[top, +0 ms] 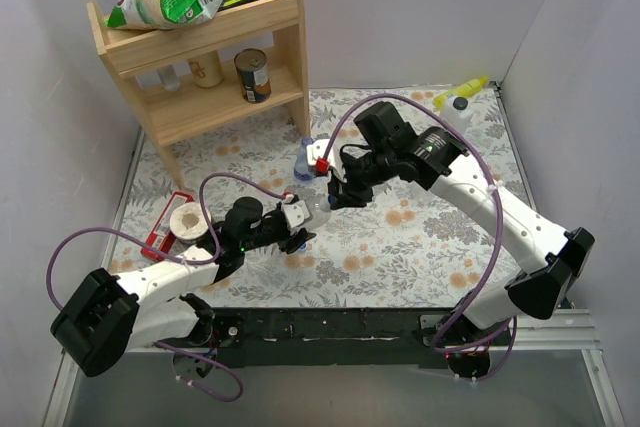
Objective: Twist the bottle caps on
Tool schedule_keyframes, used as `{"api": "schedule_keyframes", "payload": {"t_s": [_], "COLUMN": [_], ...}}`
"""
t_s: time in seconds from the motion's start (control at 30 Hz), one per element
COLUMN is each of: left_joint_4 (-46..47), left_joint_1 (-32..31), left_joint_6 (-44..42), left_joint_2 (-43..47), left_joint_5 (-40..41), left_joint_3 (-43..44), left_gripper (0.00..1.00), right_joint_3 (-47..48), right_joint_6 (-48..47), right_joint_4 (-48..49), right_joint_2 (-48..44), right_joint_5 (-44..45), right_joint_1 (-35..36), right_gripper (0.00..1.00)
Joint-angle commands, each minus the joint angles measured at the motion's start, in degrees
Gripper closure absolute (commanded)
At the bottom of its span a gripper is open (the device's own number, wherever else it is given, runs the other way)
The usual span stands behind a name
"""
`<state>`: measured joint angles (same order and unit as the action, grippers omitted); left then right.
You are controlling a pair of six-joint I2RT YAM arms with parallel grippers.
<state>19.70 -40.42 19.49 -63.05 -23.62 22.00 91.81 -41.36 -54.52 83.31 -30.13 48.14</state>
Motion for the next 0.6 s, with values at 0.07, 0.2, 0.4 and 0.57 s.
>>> {"api": "schedule_keyframes", "payload": {"t_s": [0.07,0.2,0.4,0.57], "left_joint_4": [12.8,14.0,12.4,10.6], "left_joint_1": [-0.9,-1.1,-1.1,-1.1], "left_joint_6": [0.8,2.0,4.6,4.1], "left_joint_2": [1.1,0.6,0.6,0.2], "left_joint_5": [13.2,20.3,21.3,19.1], "left_joint_3": [3.1,3.0,1.9,-0.8], "left_gripper": [1.0,1.0,1.0,1.0], "right_joint_3": [-0.3,-0.5,0.2,3.8], "right_joint_6": [17.0,25.2,27.7,24.9], "right_joint_4": [1.4,2.0,2.0,1.5], "right_joint_2": [5.4,7.2,9.2,9.8], "right_joint_5": [-2.2,-1.3,-4.2,-4.1], "right_joint_1": [-0.5,-0.8,-3.3,-4.5], "right_gripper": [0.69,0.69,0.67,0.54]}}
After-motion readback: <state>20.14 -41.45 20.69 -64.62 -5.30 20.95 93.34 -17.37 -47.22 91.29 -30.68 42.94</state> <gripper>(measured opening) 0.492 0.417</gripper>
